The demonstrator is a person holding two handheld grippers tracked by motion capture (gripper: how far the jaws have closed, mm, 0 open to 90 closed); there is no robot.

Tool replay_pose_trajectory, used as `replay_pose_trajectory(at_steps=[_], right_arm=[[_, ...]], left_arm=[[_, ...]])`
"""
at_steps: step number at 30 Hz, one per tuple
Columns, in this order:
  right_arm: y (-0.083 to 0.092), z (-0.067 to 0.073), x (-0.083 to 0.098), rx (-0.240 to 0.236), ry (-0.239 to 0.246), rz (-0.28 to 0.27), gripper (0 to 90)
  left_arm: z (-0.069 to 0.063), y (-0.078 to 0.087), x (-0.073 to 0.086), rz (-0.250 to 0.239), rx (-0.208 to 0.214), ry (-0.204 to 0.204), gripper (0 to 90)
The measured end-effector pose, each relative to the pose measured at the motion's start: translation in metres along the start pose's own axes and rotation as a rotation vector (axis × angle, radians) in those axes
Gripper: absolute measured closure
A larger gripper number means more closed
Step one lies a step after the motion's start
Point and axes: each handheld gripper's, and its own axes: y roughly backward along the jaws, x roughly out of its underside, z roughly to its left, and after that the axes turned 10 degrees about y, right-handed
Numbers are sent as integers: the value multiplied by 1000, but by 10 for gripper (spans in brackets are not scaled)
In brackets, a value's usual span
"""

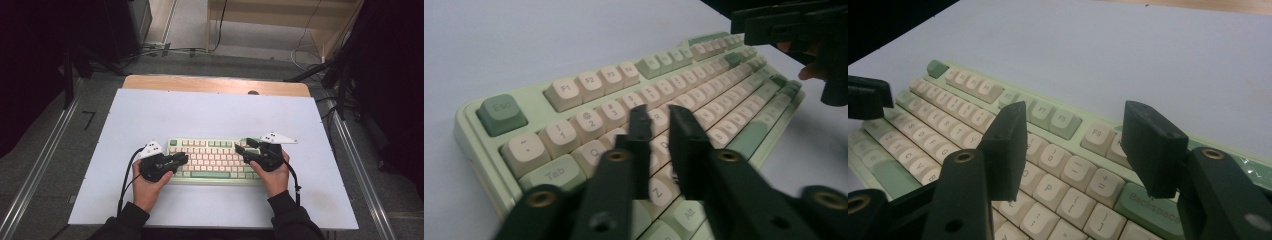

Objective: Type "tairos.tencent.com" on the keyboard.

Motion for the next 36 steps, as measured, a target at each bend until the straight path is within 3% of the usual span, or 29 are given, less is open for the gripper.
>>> replay_pose_trajectory(at_steps=[1,9,19,27,30,31,33,36], right_arm=[[0,0,1,2,0,0,423],[0,2,3,2,8,10,425],[0,3,5,2,1,16,427],[2,2,6,4,0,16,428],[1,2,6,4,2,19,429],[1,3,6,3,2,21,429],[1,3,7,3,0,22,429],[2,3,6,3,0,15,429]], left_arm=[[-1,0,-1,-6,4,-2,899],[-1,-1,-3,13,0,-10,900],[-6,-12,-3,79,-47,-95,900],[-3,-17,-3,112,-66,-87,900],[-1,-21,-3,150,-68,-72,900],[-1,-21,-3,150,-55,-60,900],[-3,-20,-3,136,-58,-72,900],[-3,-12,-7,78,1,-61,866]])
